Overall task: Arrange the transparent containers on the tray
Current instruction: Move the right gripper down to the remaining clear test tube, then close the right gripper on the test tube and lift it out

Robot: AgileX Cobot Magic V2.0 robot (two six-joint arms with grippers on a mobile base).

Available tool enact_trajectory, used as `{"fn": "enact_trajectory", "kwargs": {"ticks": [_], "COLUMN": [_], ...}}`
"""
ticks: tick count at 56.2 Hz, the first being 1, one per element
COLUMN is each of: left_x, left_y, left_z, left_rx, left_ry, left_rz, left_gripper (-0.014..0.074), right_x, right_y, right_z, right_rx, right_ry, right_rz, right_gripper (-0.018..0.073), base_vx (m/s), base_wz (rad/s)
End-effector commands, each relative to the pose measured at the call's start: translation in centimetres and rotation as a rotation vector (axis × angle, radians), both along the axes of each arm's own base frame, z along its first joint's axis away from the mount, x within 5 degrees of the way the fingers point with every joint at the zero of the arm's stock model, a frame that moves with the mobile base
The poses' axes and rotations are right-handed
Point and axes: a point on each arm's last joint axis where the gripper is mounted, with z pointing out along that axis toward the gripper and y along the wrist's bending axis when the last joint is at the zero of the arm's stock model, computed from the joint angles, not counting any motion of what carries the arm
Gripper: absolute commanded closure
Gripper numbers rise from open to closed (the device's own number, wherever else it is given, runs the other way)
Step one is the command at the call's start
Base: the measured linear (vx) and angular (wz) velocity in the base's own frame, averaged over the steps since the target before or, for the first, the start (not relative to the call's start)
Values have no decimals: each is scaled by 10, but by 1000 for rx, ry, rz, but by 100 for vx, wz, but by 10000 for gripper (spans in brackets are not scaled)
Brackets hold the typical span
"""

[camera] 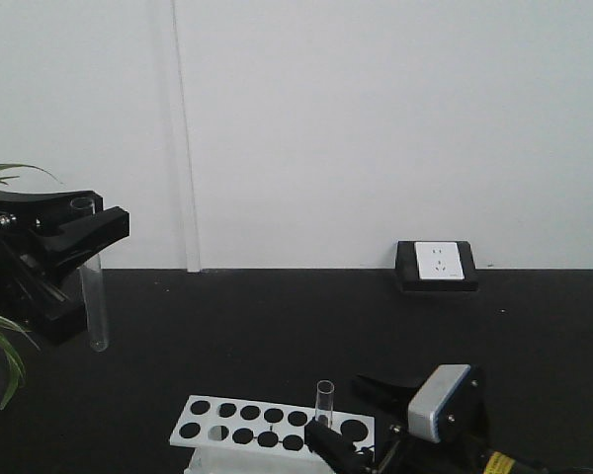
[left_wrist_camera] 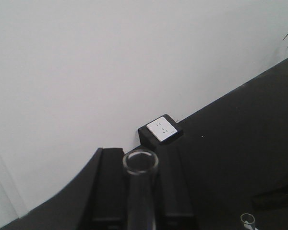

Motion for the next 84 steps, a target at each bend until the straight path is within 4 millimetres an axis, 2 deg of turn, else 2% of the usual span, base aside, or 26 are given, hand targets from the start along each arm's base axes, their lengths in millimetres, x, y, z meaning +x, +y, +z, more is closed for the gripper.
{"fn": "enact_trajectory", "kwargs": {"ticks": [1,16,23,30,42,47,55,63,75,84], "left_x": [-7,-7,-7,-7,-6,-6,-6,-6,-6,-9], "left_y": [1,2,2,2,2,2,2,2,1,-2], "left_z": [18,18,18,18,18,18,18,18,17,15], "left_rx": [-56,-56,-57,-57,-57,-56,-57,-58,-95,-56], "left_ry": [-42,-41,-41,-41,-40,-39,-39,-38,-4,1], "left_rz": [9,16,16,16,16,16,15,15,7,-35], "left_gripper": [600,600,600,600,600,600,600,600,600,600], "right_x": [9,32,37,37,37,36,31,16,-20,-51], "right_y": [13,25,27,26,26,26,22,14,-9,-31], "right_z": [22,15,15,15,15,20,45,87,153,185], "right_rx": [82,93,95,101,101,111,120,129,145,111], "right_ry": [-98,-89,-93,-92,-93,-86,-113,-185,-222,-188], "right_rz": [34,16,14,8,7,4,-14,-45,-149,-265], "right_gripper": [6,16,56,180,552,573,572,572,572,572], "base_vx": [0,0,0,0,0,0,0,0,0,0], "base_wz": [0,0,0,0,0,0,0,0,0,0]}}
